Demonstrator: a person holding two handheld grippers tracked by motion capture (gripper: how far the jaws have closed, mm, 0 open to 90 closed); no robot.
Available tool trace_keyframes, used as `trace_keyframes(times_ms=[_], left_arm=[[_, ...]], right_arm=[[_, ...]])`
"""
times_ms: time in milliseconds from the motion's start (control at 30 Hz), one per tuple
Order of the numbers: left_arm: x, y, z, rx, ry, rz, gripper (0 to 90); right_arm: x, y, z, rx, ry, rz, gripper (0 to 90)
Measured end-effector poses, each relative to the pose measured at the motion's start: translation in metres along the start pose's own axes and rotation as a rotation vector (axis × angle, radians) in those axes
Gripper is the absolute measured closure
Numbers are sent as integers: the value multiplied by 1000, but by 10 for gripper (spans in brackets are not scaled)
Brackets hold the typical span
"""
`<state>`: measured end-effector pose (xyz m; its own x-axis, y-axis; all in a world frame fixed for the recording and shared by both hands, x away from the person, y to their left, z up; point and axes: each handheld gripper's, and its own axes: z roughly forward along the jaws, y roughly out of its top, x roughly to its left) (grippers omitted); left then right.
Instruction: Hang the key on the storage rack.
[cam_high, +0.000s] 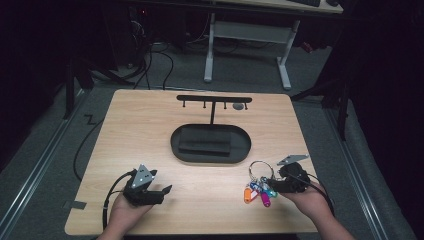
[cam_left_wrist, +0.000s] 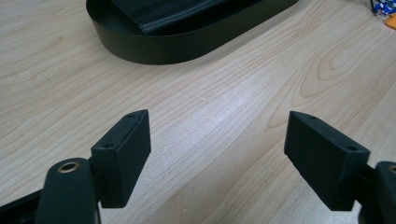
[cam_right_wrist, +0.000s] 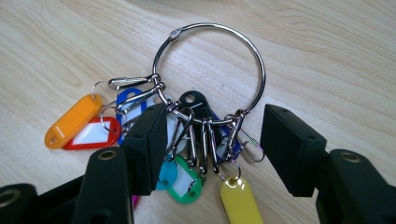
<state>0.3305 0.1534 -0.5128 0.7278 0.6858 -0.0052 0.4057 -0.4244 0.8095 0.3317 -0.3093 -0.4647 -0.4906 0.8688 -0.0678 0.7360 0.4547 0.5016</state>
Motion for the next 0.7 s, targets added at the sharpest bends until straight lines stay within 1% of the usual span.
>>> trace_keyframes(times_ms=[100, 167, 200, 267, 300, 367, 433, 500, 567, 633, 700], left_arm=[[-2, 0, -2, -1, 1, 6, 233], [-4, 0, -4, -4, 0, 7, 234], [-4, 0, -5, -4, -2, 7, 236], [-5, 1, -6, -10, -2, 9, 237], [-5, 1, -6, -11, -1, 11, 237], [-6, 2, -6, -9, -1, 15, 237], [-6, 2, -4, -6, -3, 16, 238], [-5, 2, -3, -2, -7, 14, 239], [-4, 2, -3, 1, -6, 16, 240], [-4, 2, -3, -1, -5, 17, 240], [-4, 2, -3, -2, -6, 17, 241]], right_arm=[[2, 10, -2, 43, 0, -26, 418], [3, 14, -2, 59, 6, -29, 417], [5, 19, -2, 73, 0, -45, 417], [9, 24, -2, 83, -2, -74, 417], [12, 28, -3, 91, 4, -92, 418], [15, 35, -4, 101, 11, -111, 425], [19, 42, -3, 131, 30, -126, 434], [21, 48, 2, 171, 42, -135, 449], [21, 51, 6, 191, 51, -137, 465], [23, 56, 13, 225, 74, -127, 476], [24, 61, 20, 250, 89, -135, 488]])
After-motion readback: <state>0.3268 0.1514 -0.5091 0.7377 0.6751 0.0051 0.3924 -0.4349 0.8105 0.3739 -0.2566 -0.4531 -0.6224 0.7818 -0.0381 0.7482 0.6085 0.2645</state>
